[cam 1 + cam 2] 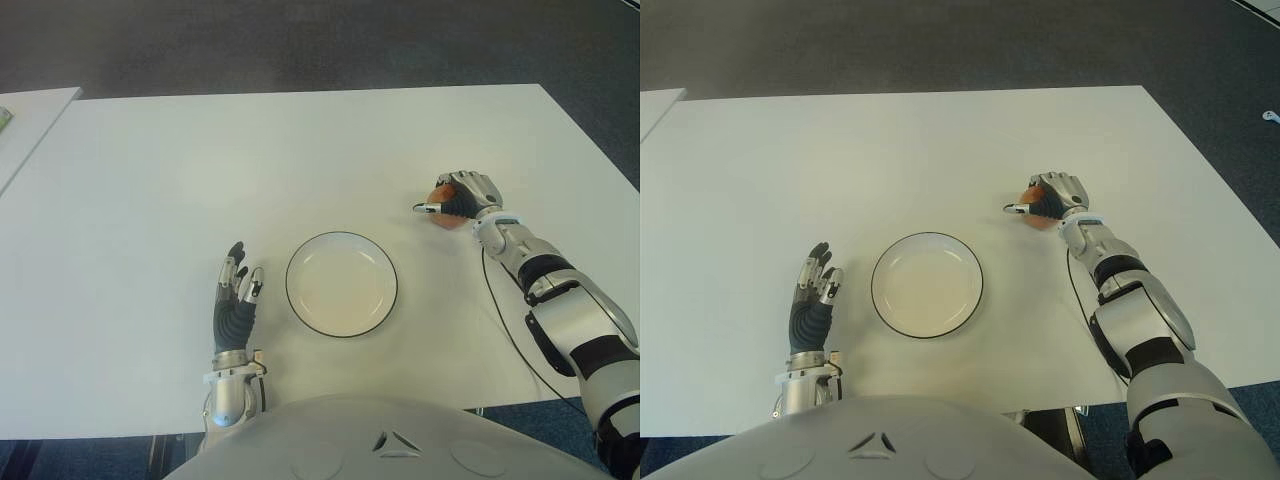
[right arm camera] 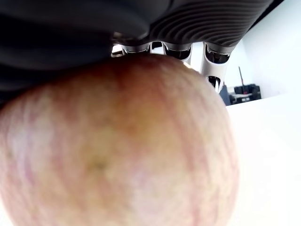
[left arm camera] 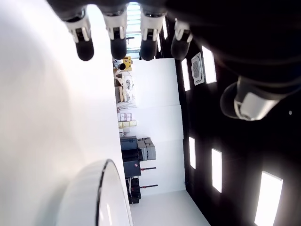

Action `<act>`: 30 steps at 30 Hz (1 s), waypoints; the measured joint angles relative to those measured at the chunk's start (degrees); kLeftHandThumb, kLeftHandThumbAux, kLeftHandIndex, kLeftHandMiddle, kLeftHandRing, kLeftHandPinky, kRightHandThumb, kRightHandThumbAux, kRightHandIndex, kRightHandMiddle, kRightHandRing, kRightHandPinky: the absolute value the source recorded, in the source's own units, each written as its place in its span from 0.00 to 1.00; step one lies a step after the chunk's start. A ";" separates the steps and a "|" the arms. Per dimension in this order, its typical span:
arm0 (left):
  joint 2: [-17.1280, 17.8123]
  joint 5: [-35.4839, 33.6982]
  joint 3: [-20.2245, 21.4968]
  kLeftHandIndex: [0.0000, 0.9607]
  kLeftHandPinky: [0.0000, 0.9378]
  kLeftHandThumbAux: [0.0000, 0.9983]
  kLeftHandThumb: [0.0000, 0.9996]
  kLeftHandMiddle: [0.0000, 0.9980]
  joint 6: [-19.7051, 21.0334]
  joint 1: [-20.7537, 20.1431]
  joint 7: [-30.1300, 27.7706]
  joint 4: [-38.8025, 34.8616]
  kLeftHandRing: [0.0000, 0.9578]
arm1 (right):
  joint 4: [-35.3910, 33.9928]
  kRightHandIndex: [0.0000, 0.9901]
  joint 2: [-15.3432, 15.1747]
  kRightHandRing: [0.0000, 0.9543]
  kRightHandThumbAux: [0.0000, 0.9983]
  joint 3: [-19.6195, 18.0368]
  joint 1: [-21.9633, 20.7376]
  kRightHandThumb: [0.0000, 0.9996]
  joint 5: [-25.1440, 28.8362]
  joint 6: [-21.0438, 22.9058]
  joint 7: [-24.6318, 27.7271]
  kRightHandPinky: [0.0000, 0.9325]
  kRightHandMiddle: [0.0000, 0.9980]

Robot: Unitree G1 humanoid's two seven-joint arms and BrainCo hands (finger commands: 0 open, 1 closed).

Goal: Put the apples into the plate.

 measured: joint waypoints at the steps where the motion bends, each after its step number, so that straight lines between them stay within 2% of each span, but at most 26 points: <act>1: 0.00 -0.02 -0.01 0.00 0.00 0.39 0.01 0.00 0.01 0.01 0.00 0.00 0.00 | 0.00 0.45 -0.02 0.81 0.71 0.00 0.01 0.73 0.00 -0.08 -0.03 0.41 0.85; 4: 0.05 -0.10 0.00 0.00 0.01 0.39 0.01 0.00 0.01 0.03 -0.02 0.00 0.00 | 0.03 0.45 -0.11 0.81 0.71 0.00 0.04 0.73 -0.01 -0.43 -0.19 0.39 0.85; 10: 0.18 -0.19 0.08 0.00 0.01 0.39 0.02 0.00 0.01 -0.01 -0.33 0.01 0.00 | 0.04 0.45 -0.54 0.80 0.71 -0.17 -0.02 0.73 0.02 -1.93 -0.40 0.29 0.85; 12: 0.20 -0.21 0.14 0.00 0.01 0.39 0.02 0.00 0.01 -0.04 -0.34 0.02 0.00 | -0.21 0.45 -0.91 0.80 0.71 -0.55 -0.29 0.73 0.14 -3.07 -0.03 0.29 0.85; 15: 0.20 -0.21 0.21 0.00 0.01 0.38 0.02 0.00 0.01 -0.10 -0.34 0.08 0.00 | -0.88 0.45 -1.50 0.82 0.71 -1.20 -0.39 0.73 0.52 -4.65 1.31 0.45 0.86; 19: 0.11 -0.18 0.20 0.00 0.01 0.38 0.03 0.00 0.01 -0.20 -0.34 0.18 0.00 | -2.09 0.45 -2.44 0.84 0.71 -1.95 -0.36 0.74 0.85 -6.68 2.90 0.61 0.86; 23: 0.06 -0.10 0.19 0.00 0.01 0.38 0.03 0.00 0.01 -0.22 -0.34 0.27 0.00 | -3.73 0.45 -3.23 0.85 0.71 -2.14 0.21 0.74 0.75 -8.03 3.41 0.73 0.86; 30: -0.12 0.44 0.16 0.00 0.00 0.37 0.04 0.00 -0.02 -0.35 -0.32 0.43 0.00 | -6.59 0.45 -4.10 0.87 0.71 -2.16 1.04 0.74 -0.18 -9.47 3.40 0.86 0.86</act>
